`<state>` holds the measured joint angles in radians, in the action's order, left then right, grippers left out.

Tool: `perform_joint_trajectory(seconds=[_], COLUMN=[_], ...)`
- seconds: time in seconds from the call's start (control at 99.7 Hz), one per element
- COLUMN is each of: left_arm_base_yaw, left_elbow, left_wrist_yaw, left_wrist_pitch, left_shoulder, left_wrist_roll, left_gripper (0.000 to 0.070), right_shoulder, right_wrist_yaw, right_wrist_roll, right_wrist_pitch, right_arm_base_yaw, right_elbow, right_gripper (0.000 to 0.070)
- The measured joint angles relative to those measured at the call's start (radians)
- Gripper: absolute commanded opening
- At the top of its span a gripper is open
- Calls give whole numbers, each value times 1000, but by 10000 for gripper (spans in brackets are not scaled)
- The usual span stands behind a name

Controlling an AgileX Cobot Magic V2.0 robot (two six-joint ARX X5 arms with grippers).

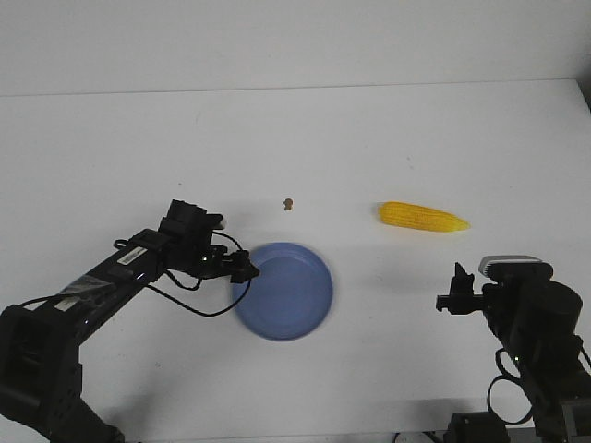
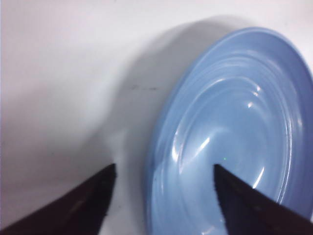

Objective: Place corn on plate with both arms
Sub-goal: 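Drag the blue plate with the left gripper toward the table center, then release the plate and pull the left gripper back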

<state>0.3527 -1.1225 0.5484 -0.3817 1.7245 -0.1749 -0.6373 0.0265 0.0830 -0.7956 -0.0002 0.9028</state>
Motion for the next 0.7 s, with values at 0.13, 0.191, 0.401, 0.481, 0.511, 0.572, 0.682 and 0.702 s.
perform_joint_trajectory(seconds=[0.13, 0.191, 0.401, 0.481, 0.511, 0.572, 0.682, 0.702], left_arm_base_yaw=[-26, -44, -118, -149, -163, -193, -238, -246], left_elbow=[2, 2, 2, 2, 2, 2, 2, 2], left_wrist_yaw=[-6, -26, -275, -399, -425, -445, -447, -447], left_wrist_pitch=[26, 28, -28, -54, -62, -86, -134, -142], left_shoulder=[-45, -97, -308, -375, -400, -451, -524, -535], left_wrist_roll=[10, 28, 123, 160, 172, 193, 215, 216], left_gripper=[516, 516, 516, 516, 516, 515, 515, 515], right_shoulder=[0, 0, 0, 0, 0, 0, 0, 0], right_wrist_yaw=[0, 0, 0, 0, 0, 0, 0, 0], right_wrist_roll=[0, 0, 0, 0, 0, 0, 0, 0], right_wrist_pitch=[0, 0, 0, 0, 0, 0, 1, 2], right_arm_base_yaw=[0, 0, 0, 0, 0, 0, 0, 0], right_elbow=[0, 0, 0, 0, 0, 0, 0, 0], right_gripper=[412, 412, 412, 412, 412, 412, 412, 412])
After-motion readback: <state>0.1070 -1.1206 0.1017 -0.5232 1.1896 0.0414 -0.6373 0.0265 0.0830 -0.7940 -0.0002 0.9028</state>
